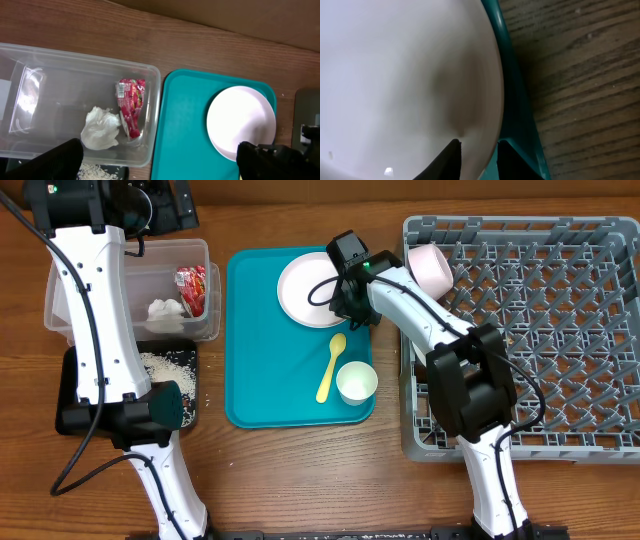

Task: Sort waste into correct bins and load items into the dishwasher
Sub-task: 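Grasp the edge of the white plate with the right gripper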

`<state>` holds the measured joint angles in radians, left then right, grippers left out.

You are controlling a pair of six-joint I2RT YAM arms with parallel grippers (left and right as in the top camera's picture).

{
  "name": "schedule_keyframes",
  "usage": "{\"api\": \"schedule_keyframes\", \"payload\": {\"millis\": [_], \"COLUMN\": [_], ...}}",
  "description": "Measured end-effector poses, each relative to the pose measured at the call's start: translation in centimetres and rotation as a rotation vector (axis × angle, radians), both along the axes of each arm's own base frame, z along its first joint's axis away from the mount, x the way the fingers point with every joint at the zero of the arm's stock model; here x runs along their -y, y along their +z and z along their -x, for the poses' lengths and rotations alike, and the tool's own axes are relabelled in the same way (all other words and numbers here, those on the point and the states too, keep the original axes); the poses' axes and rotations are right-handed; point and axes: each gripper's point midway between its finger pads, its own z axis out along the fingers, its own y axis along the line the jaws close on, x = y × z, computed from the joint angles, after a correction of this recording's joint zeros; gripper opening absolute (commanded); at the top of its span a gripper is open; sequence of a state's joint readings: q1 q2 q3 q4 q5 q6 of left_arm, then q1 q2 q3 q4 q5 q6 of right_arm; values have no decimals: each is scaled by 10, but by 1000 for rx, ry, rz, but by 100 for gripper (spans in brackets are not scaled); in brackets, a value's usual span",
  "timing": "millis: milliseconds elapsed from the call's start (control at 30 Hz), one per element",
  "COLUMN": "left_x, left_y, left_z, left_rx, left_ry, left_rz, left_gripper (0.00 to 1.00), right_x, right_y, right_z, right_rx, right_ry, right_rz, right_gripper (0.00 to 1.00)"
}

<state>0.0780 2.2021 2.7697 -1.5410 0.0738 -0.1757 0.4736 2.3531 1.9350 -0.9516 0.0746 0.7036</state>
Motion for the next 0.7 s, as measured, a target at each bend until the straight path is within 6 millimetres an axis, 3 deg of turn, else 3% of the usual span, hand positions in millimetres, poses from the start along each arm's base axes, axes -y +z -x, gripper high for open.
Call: {"api": "schedule_keyframes", "payload": {"millis": [233, 700], "left_x": [0, 0], "left_y": [0, 0], "left_z": [0, 0], "left_rx": [0, 0], "left_ry": [0, 0], "left_rz": [0, 0], "left_gripper": [100, 100], "right_x": [-2, -8], "right_y": [-7, -2], "right_z": [-4, -14], "right_rx": [7, 45], "right_ry": [-19, -12], "right_rz": [-8, -32], "right_gripper": [4, 4]}}
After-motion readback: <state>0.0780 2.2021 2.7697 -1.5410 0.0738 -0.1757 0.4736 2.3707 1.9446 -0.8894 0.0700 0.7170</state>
